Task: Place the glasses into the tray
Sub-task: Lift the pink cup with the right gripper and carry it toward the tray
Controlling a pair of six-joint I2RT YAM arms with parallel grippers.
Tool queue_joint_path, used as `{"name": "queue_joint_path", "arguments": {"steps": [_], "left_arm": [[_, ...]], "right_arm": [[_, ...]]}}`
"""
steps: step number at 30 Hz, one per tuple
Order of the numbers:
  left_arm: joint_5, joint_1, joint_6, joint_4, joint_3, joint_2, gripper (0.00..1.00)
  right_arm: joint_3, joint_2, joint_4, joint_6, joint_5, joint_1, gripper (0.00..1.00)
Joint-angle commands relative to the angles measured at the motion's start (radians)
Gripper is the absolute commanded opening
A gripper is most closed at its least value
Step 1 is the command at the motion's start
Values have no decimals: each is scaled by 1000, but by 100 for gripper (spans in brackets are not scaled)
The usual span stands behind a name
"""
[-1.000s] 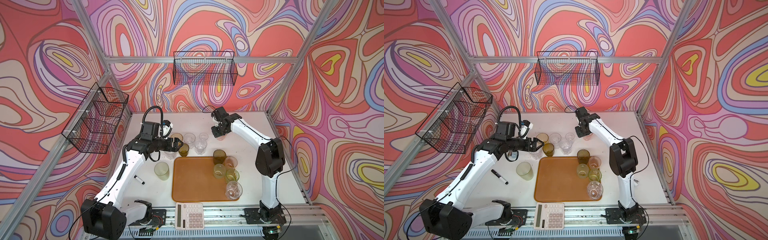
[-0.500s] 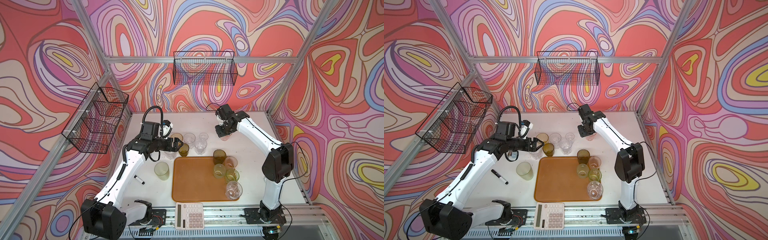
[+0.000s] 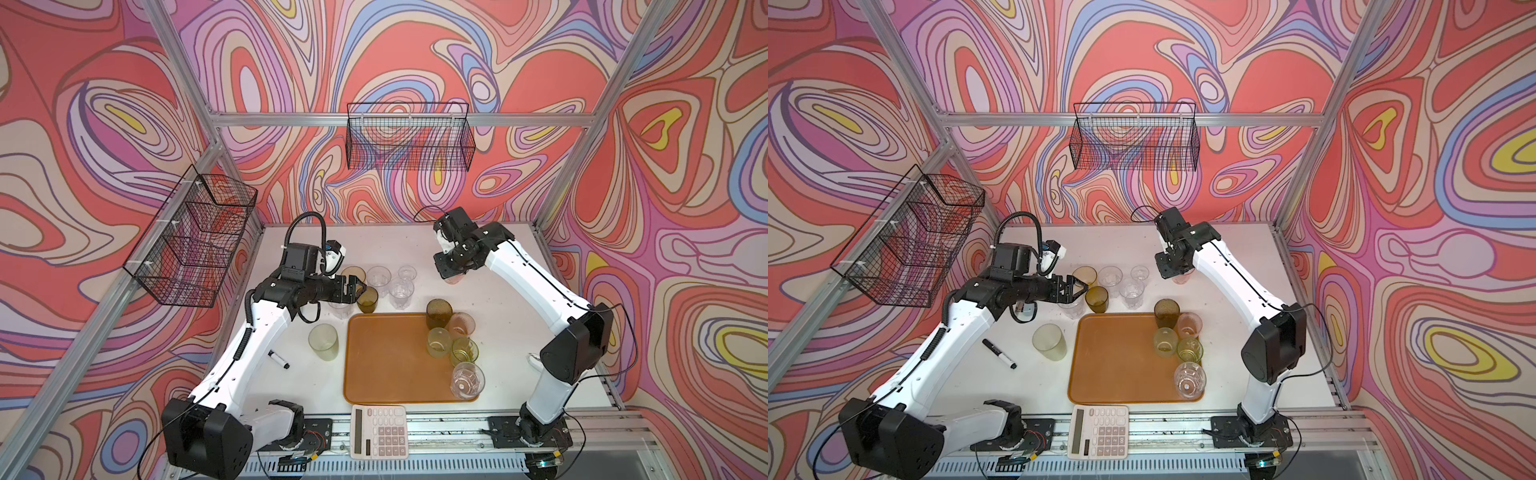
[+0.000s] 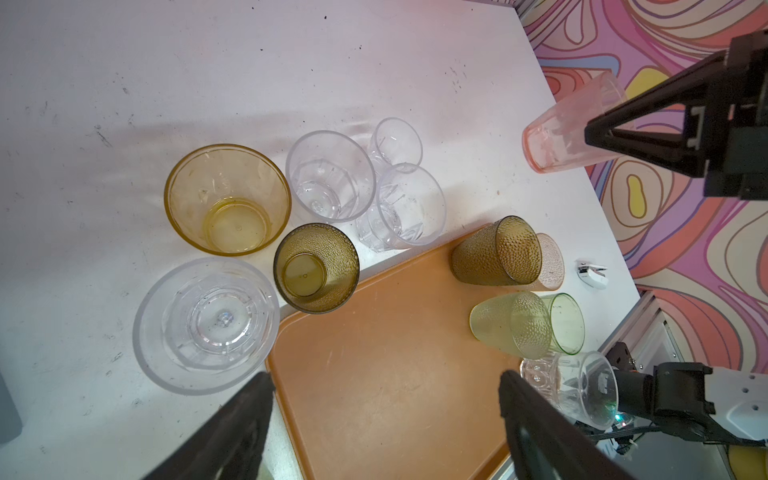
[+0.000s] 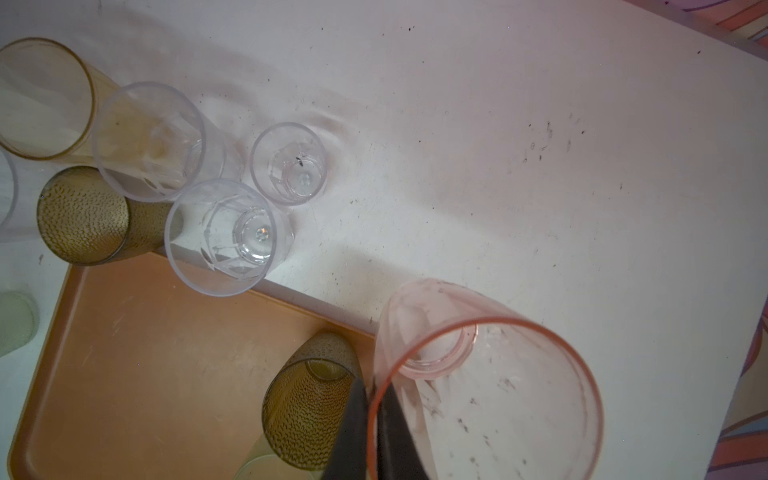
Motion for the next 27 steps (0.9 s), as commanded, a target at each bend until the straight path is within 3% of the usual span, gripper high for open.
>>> {"name": "queue_joint_path", "arguments": {"steps": [1, 27], "left_arm": [[-4, -6, 22, -12, 8, -13, 88], [-9, -6, 21, -13, 5, -20, 88]], "right_arm": [[19, -42, -77, 26, 46, 52, 0], [-39, -195, -196, 95, 29, 278, 0]]}}
